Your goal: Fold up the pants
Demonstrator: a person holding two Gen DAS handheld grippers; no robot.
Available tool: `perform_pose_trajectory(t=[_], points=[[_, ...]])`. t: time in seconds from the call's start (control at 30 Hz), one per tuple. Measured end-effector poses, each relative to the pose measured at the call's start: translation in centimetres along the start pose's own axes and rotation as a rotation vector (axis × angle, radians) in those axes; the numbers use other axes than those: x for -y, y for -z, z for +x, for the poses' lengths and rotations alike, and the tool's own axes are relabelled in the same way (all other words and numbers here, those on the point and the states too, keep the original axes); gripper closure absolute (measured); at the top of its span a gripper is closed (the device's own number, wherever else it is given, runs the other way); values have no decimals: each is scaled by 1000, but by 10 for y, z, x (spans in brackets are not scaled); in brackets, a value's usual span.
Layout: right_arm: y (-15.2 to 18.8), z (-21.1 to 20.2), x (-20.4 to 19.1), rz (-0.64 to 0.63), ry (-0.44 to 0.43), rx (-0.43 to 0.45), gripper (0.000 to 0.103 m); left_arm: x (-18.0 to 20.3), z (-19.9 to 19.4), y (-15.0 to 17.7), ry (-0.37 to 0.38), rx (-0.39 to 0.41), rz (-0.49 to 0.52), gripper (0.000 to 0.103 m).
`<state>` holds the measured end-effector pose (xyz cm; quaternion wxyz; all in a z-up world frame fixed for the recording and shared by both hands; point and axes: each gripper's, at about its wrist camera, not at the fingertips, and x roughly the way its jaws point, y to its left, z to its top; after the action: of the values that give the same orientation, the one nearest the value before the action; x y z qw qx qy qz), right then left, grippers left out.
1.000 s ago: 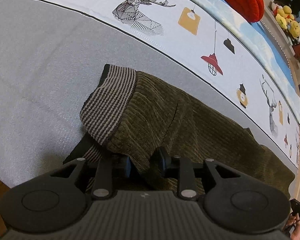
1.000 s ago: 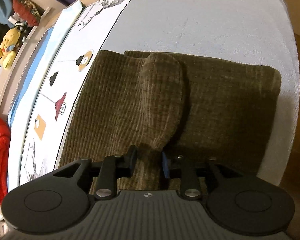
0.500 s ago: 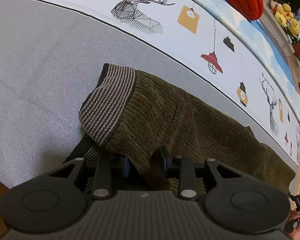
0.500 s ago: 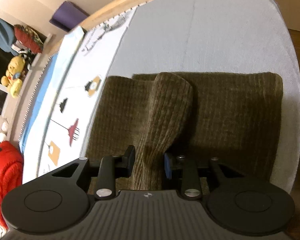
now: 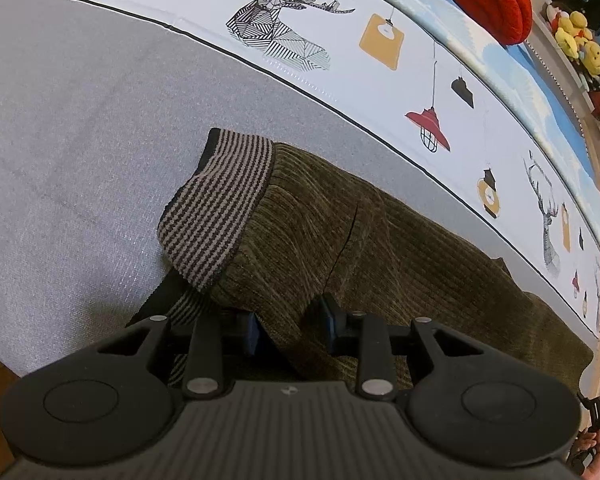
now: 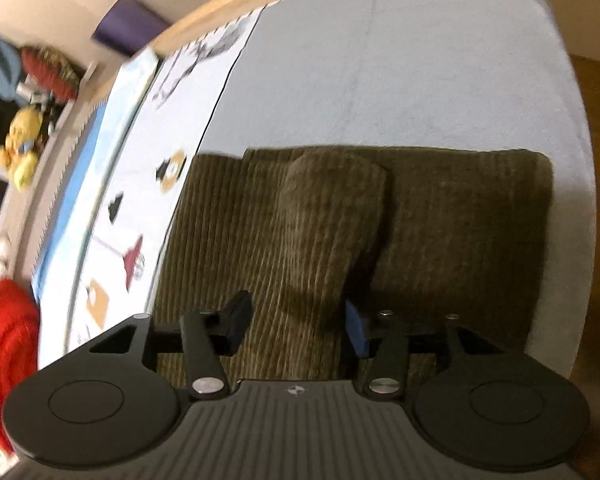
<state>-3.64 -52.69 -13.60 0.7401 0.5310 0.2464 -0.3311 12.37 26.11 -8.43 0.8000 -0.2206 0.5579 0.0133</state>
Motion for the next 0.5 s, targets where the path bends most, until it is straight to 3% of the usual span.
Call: perform_pose_trajectory(t=[0.1, 0.27, 0.3, 0.33, 0.4, 0.5], points=[[4, 9, -7, -47, 37, -47, 47, 2, 0, 0, 1, 1, 6, 64], [7, 11, -16, -126, 82, -30, 50, 3, 1, 0, -3, 7, 9, 65], [7, 10, -17, -137, 94, -24, 55, 4, 0, 0, -5, 10, 15, 66], [7, 8, -18, -140, 106, -19, 65, 6, 0, 1, -9, 14, 23, 66], [4, 5, -18, -141, 117, -5, 89, 8, -1, 1, -25, 23, 38, 79], [3, -4, -18, -141, 71, 12, 94, 12, -6, 1, -23, 42, 75, 87]])
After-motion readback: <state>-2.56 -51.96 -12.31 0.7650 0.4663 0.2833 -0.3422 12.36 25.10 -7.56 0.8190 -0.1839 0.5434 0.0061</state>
